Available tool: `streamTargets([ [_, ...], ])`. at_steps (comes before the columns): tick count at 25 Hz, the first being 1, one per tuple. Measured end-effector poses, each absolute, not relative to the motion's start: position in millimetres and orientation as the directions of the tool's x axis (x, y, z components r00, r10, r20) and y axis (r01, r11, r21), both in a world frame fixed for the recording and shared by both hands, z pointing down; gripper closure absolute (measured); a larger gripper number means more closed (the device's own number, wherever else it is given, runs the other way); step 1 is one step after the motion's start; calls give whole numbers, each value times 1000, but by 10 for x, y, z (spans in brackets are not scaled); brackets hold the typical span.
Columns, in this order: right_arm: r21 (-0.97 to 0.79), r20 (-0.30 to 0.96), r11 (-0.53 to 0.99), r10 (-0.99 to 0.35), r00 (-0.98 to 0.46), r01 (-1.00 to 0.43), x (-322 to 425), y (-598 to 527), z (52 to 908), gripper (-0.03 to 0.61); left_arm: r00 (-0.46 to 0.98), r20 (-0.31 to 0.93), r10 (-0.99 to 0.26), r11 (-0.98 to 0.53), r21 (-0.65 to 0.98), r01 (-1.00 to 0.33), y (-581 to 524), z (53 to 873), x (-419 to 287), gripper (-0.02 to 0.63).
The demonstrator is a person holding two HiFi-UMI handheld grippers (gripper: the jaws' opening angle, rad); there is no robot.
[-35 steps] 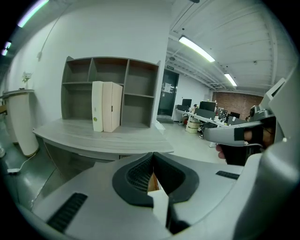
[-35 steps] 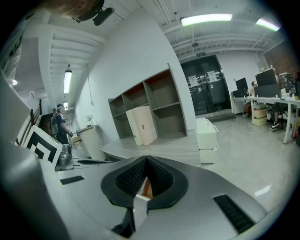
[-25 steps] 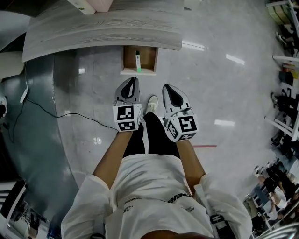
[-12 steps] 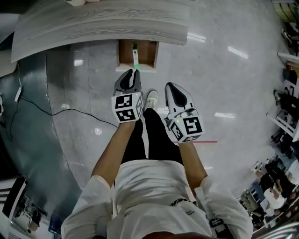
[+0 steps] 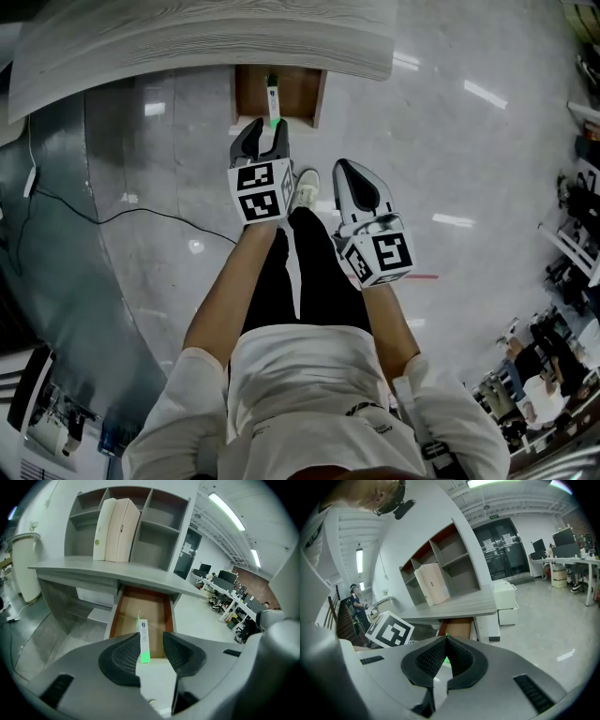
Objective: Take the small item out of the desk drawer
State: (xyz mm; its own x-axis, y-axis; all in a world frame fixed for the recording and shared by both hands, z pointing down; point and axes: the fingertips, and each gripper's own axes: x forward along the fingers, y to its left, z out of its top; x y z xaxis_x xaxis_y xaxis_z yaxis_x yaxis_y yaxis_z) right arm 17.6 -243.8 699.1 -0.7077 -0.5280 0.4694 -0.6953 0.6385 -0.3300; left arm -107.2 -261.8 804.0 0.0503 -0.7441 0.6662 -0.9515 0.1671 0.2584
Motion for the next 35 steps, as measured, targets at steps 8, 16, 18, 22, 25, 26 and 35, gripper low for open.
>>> streamTargets([
  [8, -336, 497, 634, -510, -702, -697, 206, -2444, 7240, 546, 28, 724, -690, 184, 213, -960, -2765, 8428, -1138, 456],
  [16, -334, 510, 634, -501, -700, -697, 223, -2458, 7351, 546, 11, 770, -638, 212, 190, -959, -2872, 8675, -1142, 456],
  [18, -330, 514, 635, -500, -697, -698, 228, -2459, 7373, 546, 6, 786, -619, 226, 186, -956, -2882, 8734, -1137, 456],
  [22, -333, 526, 631, -492, -694, -700, 254, -2438, 7427, 546, -8, 804, -595, 241, 169, -956, -2925, 8816, -1128, 457],
  [25, -342, 538, 626, -481, -692, -701, 266, -2397, 7472, 546, -10, 814, -580, 251, 168, -953, -2940, 8859, -1123, 471],
  [26, -344, 539, 624, -481, -691, -702, 271, -2393, 7475, 546, -9, 817, -577, 253, 168, -953, -2944, 8866, -1116, 483],
  [35, -342, 534, 614, -496, -685, -711, 291, -2438, 7425, 546, -14, 838, -546, 285, 170, -943, -2964, 8872, -1116, 508],
])
